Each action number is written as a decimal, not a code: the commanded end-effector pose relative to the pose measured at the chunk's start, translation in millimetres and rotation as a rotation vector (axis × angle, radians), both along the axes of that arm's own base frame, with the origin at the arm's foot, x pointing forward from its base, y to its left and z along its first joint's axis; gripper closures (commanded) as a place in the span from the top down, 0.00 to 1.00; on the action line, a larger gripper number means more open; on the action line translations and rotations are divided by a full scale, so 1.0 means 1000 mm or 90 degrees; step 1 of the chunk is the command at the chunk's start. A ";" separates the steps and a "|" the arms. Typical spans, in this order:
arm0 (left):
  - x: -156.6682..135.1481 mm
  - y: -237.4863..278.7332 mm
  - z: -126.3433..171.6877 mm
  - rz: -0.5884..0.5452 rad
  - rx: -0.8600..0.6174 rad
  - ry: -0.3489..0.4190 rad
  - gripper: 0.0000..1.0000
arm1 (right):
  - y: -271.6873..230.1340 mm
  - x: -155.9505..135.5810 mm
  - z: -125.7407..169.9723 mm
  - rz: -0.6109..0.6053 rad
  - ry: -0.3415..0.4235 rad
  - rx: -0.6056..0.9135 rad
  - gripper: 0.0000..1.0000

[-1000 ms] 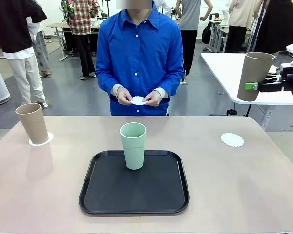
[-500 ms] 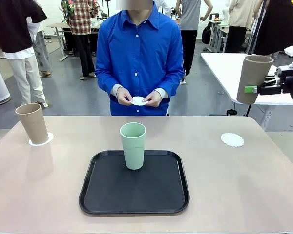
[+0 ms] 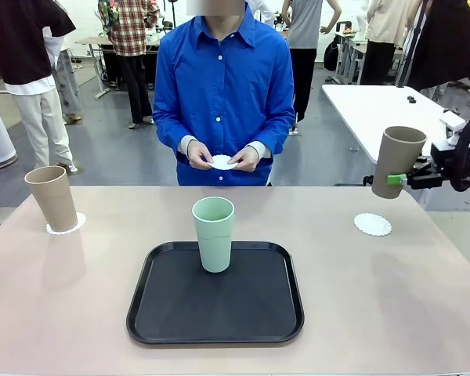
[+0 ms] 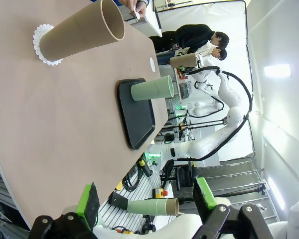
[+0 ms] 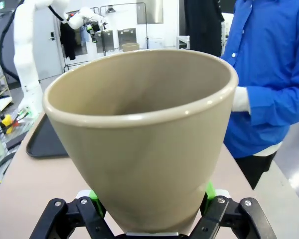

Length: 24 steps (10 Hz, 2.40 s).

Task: Place coasters on the table and set cups on them.
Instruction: Take one Reusable plastic cup from the Flat Tray and place it on a coaster set by the human.

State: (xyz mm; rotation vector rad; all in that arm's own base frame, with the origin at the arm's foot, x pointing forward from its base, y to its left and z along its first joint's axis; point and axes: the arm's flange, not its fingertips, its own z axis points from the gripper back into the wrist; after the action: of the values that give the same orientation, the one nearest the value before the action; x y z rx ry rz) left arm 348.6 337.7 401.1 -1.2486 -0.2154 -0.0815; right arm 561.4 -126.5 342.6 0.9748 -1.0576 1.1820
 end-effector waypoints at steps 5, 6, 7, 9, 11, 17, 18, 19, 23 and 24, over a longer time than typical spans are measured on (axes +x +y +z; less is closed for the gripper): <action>-0.001 0.000 0.002 0.002 0.003 0.000 1.00 | 0.004 0.027 -0.049 0.027 0.000 -0.022 0.83; -0.001 0.000 0.002 0.002 0.003 0.000 1.00 | 0.001 0.028 -0.054 0.028 0.004 -0.019 0.83; -0.001 0.000 0.002 0.002 0.003 0.000 1.00 | -0.002 0.030 -0.060 0.025 0.010 -0.021 0.83; -0.001 0.000 0.002 0.002 0.003 0.000 1.00 | -0.009 0.038 -0.067 0.020 0.023 -0.004 0.83; -0.001 0.000 0.002 0.002 0.003 0.000 1.00 | -0.014 0.043 -0.077 0.024 0.035 0.001 0.83; -0.001 0.000 0.002 0.002 0.003 0.000 1.00 | -0.013 0.034 -0.082 0.019 0.029 -0.012 0.83; -0.001 0.000 0.002 0.002 0.003 0.000 1.00 | -0.013 0.034 -0.082 0.019 0.029 -0.012 0.83; -0.001 0.000 0.002 0.002 0.003 0.000 1.00 | -0.015 0.036 -0.084 0.020 0.028 -0.009 0.83; -0.001 0.000 0.002 0.002 0.003 0.000 1.00 | -0.006 0.038 -0.094 0.033 0.054 -0.011 0.83; -0.001 0.000 0.002 0.002 0.003 0.000 1.00 | -0.006 0.040 -0.097 0.030 0.061 -0.007 0.83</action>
State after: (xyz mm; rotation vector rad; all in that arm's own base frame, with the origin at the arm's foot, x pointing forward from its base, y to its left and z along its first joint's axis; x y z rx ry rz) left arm 348.7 337.6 401.1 -1.2487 -0.2153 -0.0817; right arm 596.1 -134.8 246.3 1.0334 -0.9838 1.1803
